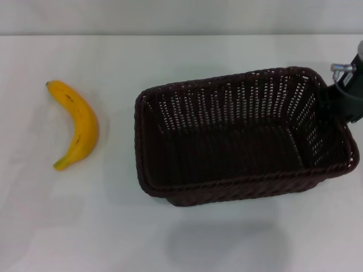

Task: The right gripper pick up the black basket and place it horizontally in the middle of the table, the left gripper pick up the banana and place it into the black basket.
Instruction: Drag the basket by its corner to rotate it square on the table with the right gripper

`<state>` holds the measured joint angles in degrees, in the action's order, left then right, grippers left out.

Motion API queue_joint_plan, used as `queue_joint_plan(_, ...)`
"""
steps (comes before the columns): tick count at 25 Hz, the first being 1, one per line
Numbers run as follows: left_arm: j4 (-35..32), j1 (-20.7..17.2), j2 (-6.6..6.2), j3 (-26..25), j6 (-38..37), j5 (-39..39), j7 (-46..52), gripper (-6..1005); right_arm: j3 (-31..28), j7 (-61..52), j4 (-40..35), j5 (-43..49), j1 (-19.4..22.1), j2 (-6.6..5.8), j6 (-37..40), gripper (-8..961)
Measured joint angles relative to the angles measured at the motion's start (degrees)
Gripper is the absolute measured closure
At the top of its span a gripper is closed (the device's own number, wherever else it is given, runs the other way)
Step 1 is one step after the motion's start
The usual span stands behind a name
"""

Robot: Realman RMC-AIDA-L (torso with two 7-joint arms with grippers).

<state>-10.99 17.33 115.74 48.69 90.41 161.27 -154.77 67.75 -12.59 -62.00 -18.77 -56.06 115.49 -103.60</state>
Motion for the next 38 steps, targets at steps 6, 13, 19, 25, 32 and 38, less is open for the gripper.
queue_joint_plan(6, 0.00, 0.45, 0.01, 0.00, -0.50, 0.00, -0.15, 119, 6.97, -3.18, -1.16, -0.26, -1.87, 0.23, -1.47, 766)
queue_joint_plan(13, 0.00, 0.60, 0.05, -0.10, -0.76, -0.48, -0.37, 119, 14.80, -4.54, 1.40, -2.92, -5.68, 0.61, -1.22, 765)
queue_joint_plan(19, 0.00, 0.43, 0.17, -0.21, -0.54, -0.52, -0.53, 119, 15.80, -4.81, 3.67, -8.69, -4.87, 0.48, 1.71, 765)
queue_joint_plan(25, 0.00, 0.32, 0.16, -0.01, -0.42, -0.54, -0.53, 119, 15.15, -3.81, 2.37, -11.99, -2.93, 0.03, 3.25, 764)
queue_joint_plan(32, 0.00, 0.31, 0.28, 0.00, -0.44, -0.69, -0.52, 118, 15.07, -2.99, -2.07, -6.42, -1.12, -0.19, 2.12, 667)
queue_joint_plan(38, 0.00, 0.50, 0.29, 0.00, -0.62, -1.02, -0.53, 118, 12.23, -1.05, -6.29, -4.07, 1.03, -0.18, 1.27, 631)
